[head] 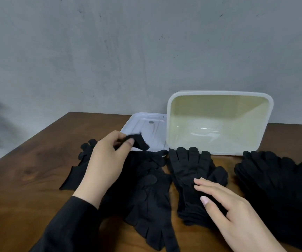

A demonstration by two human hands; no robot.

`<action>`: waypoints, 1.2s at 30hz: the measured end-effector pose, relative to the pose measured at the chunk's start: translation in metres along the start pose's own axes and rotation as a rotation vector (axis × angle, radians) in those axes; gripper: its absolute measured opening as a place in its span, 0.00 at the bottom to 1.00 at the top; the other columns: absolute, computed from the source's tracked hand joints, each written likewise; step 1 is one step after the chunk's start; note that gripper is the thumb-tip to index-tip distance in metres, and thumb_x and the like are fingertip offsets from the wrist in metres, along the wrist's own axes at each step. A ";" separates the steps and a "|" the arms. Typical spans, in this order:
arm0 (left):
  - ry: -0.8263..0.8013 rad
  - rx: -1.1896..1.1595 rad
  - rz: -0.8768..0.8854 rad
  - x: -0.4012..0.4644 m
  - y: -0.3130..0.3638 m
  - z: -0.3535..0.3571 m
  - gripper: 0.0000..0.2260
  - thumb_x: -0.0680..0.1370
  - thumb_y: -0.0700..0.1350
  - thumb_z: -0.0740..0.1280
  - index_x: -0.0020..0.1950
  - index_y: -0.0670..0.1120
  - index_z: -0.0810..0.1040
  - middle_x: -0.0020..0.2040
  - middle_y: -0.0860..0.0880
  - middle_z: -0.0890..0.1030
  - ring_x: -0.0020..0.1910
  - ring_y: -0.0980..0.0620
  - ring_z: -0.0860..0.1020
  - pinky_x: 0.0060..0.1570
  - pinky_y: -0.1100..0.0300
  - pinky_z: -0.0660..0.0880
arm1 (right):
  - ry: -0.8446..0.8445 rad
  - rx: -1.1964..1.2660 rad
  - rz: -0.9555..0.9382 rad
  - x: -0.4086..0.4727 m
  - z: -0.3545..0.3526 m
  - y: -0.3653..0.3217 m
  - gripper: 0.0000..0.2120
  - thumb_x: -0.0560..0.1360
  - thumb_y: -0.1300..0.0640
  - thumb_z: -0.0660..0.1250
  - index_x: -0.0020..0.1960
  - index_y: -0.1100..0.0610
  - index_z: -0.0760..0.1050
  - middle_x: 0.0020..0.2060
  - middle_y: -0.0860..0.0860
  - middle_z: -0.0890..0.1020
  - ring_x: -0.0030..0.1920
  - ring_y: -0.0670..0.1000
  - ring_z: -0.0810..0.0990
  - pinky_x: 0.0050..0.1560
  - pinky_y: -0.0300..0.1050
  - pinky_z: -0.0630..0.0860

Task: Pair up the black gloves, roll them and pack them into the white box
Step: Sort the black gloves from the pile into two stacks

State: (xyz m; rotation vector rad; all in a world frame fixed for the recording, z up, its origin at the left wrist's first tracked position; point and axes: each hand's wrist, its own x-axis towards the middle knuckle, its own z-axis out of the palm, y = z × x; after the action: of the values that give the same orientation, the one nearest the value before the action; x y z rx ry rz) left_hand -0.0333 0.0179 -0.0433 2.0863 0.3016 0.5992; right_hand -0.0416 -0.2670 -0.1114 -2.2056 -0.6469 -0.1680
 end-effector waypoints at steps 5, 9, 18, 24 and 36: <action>-0.179 -0.569 -0.217 -0.009 0.043 0.019 0.18 0.80 0.51 0.67 0.48 0.34 0.76 0.45 0.41 0.83 0.45 0.43 0.82 0.48 0.50 0.78 | -0.009 -0.029 0.024 0.000 -0.001 -0.003 0.13 0.79 0.50 0.65 0.61 0.37 0.78 0.63 0.21 0.69 0.68 0.27 0.65 0.65 0.22 0.60; -0.308 -0.662 -0.229 -0.021 0.059 0.044 0.17 0.81 0.50 0.66 0.52 0.34 0.78 0.52 0.36 0.83 0.53 0.40 0.83 0.59 0.43 0.77 | 0.016 0.011 0.044 -0.001 -0.006 -0.008 0.13 0.78 0.44 0.63 0.61 0.34 0.75 0.63 0.22 0.70 0.67 0.28 0.66 0.67 0.29 0.66; -0.535 -0.283 0.247 -0.053 0.062 0.058 0.06 0.79 0.49 0.67 0.48 0.55 0.84 0.43 0.56 0.85 0.45 0.59 0.82 0.45 0.65 0.77 | 0.226 0.094 0.016 0.007 -0.043 -0.046 0.30 0.74 0.37 0.67 0.73 0.34 0.62 0.65 0.31 0.74 0.67 0.35 0.71 0.59 0.38 0.72; -0.532 -0.265 0.281 -0.052 0.058 0.055 0.07 0.80 0.50 0.66 0.52 0.57 0.83 0.47 0.60 0.85 0.49 0.62 0.82 0.50 0.65 0.77 | 0.269 -0.061 0.004 0.020 -0.081 -0.075 0.05 0.77 0.52 0.69 0.42 0.45 0.80 0.34 0.40 0.81 0.35 0.40 0.78 0.34 0.29 0.69; -0.309 -0.128 0.218 -0.046 0.040 0.071 0.06 0.80 0.52 0.64 0.48 0.60 0.79 0.43 0.63 0.82 0.47 0.63 0.80 0.50 0.66 0.75 | 0.130 -0.229 0.205 0.043 -0.180 -0.087 0.04 0.78 0.53 0.68 0.46 0.47 0.81 0.37 0.41 0.85 0.31 0.40 0.80 0.38 0.40 0.74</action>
State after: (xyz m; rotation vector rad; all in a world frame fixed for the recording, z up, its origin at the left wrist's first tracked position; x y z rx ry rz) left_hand -0.0357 -0.0751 -0.0567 2.0640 -0.1391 0.4014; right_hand -0.0322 -0.3376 0.0808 -2.4402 -0.3408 -0.2890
